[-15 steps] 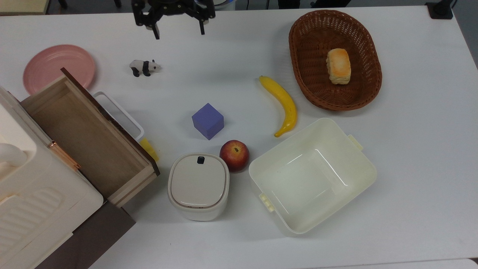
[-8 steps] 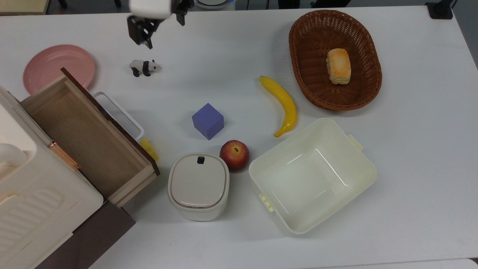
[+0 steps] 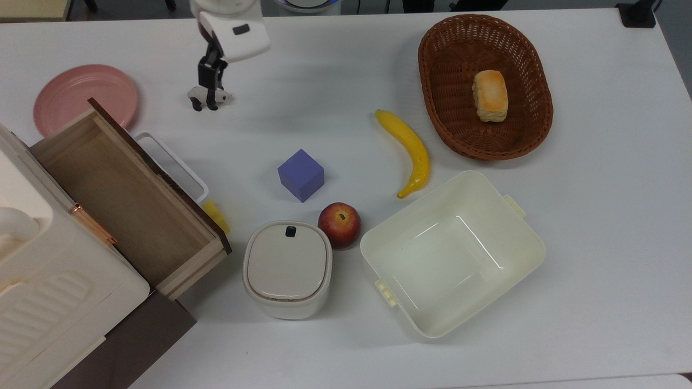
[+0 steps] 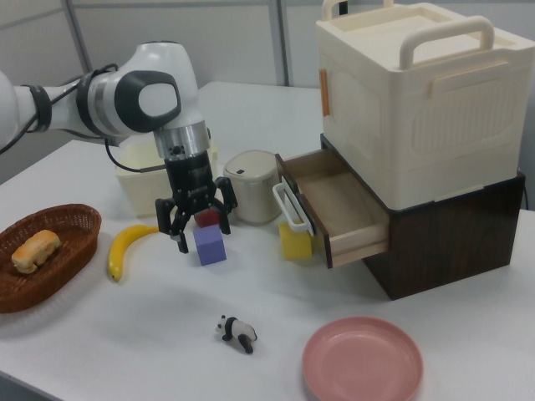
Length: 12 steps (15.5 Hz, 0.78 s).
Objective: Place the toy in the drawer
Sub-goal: 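Move the open gripper over the black-and-white panda toy and lower it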
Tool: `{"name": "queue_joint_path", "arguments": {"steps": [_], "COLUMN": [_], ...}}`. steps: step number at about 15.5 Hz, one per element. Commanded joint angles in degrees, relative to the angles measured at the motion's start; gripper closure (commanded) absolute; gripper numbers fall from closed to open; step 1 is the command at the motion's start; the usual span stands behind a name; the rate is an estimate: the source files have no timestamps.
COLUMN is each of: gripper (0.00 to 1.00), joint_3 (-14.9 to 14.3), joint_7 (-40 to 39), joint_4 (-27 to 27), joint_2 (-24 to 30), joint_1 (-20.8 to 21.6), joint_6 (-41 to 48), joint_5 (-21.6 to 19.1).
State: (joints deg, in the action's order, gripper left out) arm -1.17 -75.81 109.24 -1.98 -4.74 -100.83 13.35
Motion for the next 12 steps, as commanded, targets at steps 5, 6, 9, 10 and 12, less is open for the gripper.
{"name": "queue_joint_path", "arguments": {"steps": [5,6,9,10,12], "gripper": [0.0,0.0,0.0,0.0,0.0], "joint_3": [-2.43,-3.65,-5.42,-5.77,-5.77], "joint_7": [-2.32,-2.41,-2.85,-2.85,-2.85], "joint_4": [13.8,14.59,16.96,17.58,17.85], "joint_2": [11.3,11.3,10.77,10.51,8.94], "joint_1": [-1.06,-0.71,-0.8,-0.8,-0.97], "joint_6": [-9.29,-10.26,-13.77,-14.74,-15.54], "joint_5": [0.88,1.41,6.85,7.65,8.01]}}
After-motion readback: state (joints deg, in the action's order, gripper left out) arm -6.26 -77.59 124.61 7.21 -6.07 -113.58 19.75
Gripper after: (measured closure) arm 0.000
